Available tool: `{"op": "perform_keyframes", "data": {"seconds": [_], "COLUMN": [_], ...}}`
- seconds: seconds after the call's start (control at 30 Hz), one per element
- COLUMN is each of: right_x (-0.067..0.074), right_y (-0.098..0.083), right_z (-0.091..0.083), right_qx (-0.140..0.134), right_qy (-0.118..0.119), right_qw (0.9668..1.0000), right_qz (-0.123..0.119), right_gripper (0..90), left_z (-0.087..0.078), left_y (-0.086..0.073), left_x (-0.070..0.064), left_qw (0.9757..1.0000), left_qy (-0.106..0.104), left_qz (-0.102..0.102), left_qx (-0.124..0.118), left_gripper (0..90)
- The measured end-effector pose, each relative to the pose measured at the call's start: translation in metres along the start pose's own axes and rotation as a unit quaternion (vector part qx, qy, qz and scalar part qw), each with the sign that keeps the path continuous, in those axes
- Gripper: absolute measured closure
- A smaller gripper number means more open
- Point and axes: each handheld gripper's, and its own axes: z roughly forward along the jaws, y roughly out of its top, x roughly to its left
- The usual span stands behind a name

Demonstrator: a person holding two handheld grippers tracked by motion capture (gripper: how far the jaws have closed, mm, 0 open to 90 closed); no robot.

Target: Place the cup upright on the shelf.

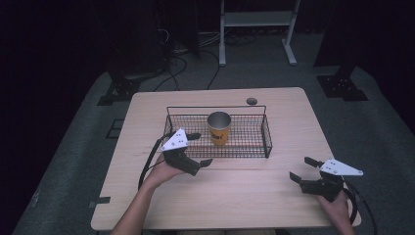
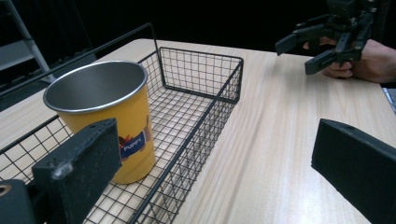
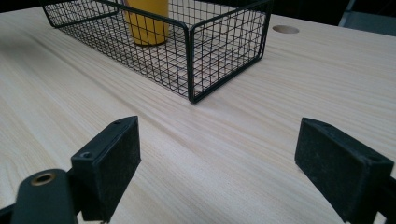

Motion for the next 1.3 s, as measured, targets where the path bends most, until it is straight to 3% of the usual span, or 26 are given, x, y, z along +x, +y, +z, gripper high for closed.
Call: {"op": "perform_keyframes", "data": {"seconds": [0.47, 0.83, 1.03, 1.3], "right_x": [0.0, 0.0, 0.0, 0.0], "right_y": [0.0, 0.0, 0.0, 0.0], "right_z": [0.0, 0.0, 0.001, 0.0], "right_qx": [0.0, 0.001, 0.001, -0.001], "right_qy": [0.0, 0.0, -0.002, -0.002], "right_qw": [1.0, 1.0, 1.0, 1.0], "right_qz": [0.0, 0.0, 0.0, -0.002], "right_gripper": [13.3, 13.3, 13.2, 13.3], "left_z": [-0.007, -0.018, -0.017, -0.025], "left_y": [-0.012, -0.027, -0.032, -0.044], "left_x": [-0.012, -0.026, -0.033, -0.046], "left_qw": [1.0, 0.9992, 0.9993, 0.9988], "left_qy": [0.006, 0.027, 0.029, 0.039], "left_qz": [-0.005, -0.015, -0.01, -0.021], "left_qx": [-0.003, -0.024, -0.02, -0.023], "left_gripper": [0.6, 0.7, 0.6, 0.6]}}
